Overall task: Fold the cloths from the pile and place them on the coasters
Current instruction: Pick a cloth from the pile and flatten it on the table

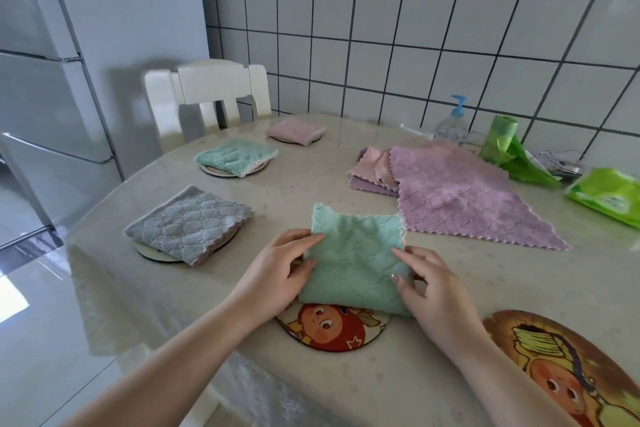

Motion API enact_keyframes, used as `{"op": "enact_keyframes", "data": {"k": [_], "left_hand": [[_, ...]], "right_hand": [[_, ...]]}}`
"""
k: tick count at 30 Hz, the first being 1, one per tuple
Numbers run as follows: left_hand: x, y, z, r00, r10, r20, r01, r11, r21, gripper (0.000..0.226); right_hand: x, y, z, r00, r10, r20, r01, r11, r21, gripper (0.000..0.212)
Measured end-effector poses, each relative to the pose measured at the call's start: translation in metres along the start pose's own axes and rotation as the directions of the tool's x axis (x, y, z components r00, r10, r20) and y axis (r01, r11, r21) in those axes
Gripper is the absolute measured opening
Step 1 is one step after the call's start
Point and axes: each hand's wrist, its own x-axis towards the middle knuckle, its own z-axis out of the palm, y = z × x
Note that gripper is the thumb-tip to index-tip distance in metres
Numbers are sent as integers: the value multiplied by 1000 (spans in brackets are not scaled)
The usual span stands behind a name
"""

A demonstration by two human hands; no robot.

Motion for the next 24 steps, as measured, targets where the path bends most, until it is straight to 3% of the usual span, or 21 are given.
{"op": "enact_keyframes", "data": {"k": [9,18,24], "left_hand": [[6,13,-29,996,-58,73,66,991,-120,33],[4,-2,-46,958,-119,260,123,992,1,32],[2,-8,-39,948,-123,294,132,991,-10,32]], "right_hand": [[-14,-18,-4,996,76,50,-86,970,229,27],[-30,-26,6,982,68,174,-90,989,119,32],[-38,-26,7,994,58,87,-64,996,60,27]]}}
